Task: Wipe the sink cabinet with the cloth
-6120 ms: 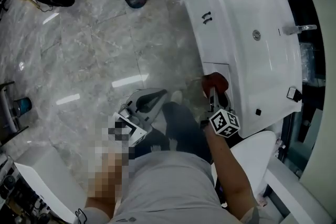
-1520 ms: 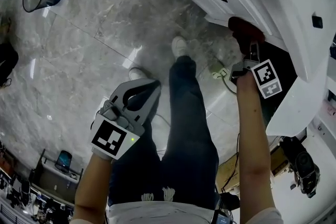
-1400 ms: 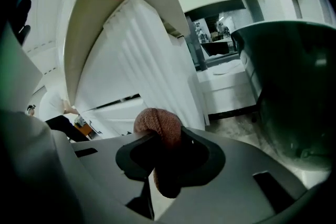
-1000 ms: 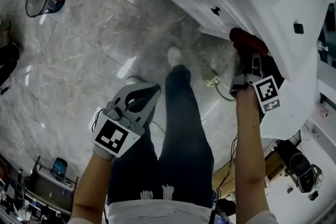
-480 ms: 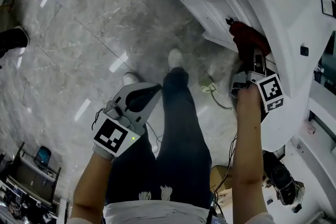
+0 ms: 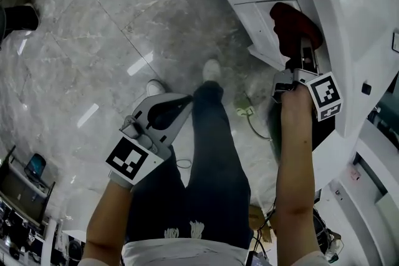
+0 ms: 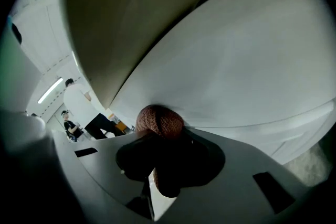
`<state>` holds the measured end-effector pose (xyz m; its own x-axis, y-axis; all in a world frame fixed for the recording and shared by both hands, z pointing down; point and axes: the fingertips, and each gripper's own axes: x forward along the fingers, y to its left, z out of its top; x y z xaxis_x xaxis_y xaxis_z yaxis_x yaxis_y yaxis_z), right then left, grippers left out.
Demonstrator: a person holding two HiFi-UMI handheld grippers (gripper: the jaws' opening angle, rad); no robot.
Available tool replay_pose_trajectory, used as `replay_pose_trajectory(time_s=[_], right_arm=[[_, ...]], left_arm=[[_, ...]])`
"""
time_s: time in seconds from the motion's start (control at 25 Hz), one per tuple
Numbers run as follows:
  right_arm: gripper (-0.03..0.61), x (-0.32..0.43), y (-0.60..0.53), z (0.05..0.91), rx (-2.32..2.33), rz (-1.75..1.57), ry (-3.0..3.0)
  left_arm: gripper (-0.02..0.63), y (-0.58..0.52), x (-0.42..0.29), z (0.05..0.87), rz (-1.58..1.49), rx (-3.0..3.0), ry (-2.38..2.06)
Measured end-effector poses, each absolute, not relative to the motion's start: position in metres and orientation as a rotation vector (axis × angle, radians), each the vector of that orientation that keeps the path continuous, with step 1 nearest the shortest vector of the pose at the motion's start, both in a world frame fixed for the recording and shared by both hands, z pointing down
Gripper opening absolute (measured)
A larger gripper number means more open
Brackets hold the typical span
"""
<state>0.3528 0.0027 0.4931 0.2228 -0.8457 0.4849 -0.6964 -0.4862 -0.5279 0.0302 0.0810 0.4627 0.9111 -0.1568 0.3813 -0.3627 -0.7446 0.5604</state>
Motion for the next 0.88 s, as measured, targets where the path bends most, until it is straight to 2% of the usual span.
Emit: replay_pose_trajectory(time_s=[0.36, 0.64, 0.88], right_arm=[[0.089, 0.333, -0.035, 0.494, -2.197, -1.115, 1.541], [0.089, 0.301, -0.018, 0.534, -2.123, -1.315, 1.453], [0.089, 0.325, -0.028, 0.56, -2.132, -1.293, 1.381]], left_arm=[[0.009, 0.076, 0.02, 0.468, 0.397, 2.368, -0.46], [0.009, 0.073, 0.014, 0.476, 0.408, 2.338, -0.518], [0.009, 0.071, 0.015, 0.485, 0.422, 2.307, -0.558]])
